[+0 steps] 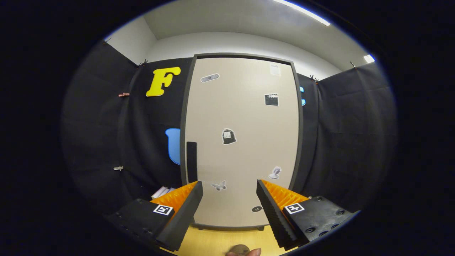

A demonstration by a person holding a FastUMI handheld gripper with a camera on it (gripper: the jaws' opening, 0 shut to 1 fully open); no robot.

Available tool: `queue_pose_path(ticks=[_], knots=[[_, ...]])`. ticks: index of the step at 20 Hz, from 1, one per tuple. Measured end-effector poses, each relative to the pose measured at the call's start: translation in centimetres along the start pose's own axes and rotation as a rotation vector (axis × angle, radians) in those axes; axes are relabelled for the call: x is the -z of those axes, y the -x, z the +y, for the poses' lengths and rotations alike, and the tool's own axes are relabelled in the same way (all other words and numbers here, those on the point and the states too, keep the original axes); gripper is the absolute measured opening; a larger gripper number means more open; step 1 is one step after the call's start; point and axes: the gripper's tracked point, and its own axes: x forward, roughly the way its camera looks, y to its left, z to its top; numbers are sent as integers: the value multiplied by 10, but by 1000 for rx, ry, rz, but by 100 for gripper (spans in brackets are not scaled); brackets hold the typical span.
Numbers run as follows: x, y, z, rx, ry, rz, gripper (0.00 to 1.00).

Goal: Open the shoe cabinet door, grab the shoes and put them into the shoe cabinet, then close the shoe cabinet door.

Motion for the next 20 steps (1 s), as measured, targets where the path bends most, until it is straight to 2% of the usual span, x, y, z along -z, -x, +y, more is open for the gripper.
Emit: queue_pose_path(ticks=[3, 11, 13, 16, 18, 20], knots=[[-1, -36, 36, -37, -25, -4, 98], [22, -135, 88, -35, 14, 35, 96], [30, -149, 97, -33, 12, 51, 87], [34, -163, 90, 32, 17, 48, 75], [33, -171, 82, 67, -3, 41, 55], [38, -176, 81, 55, -60, 69, 40]])
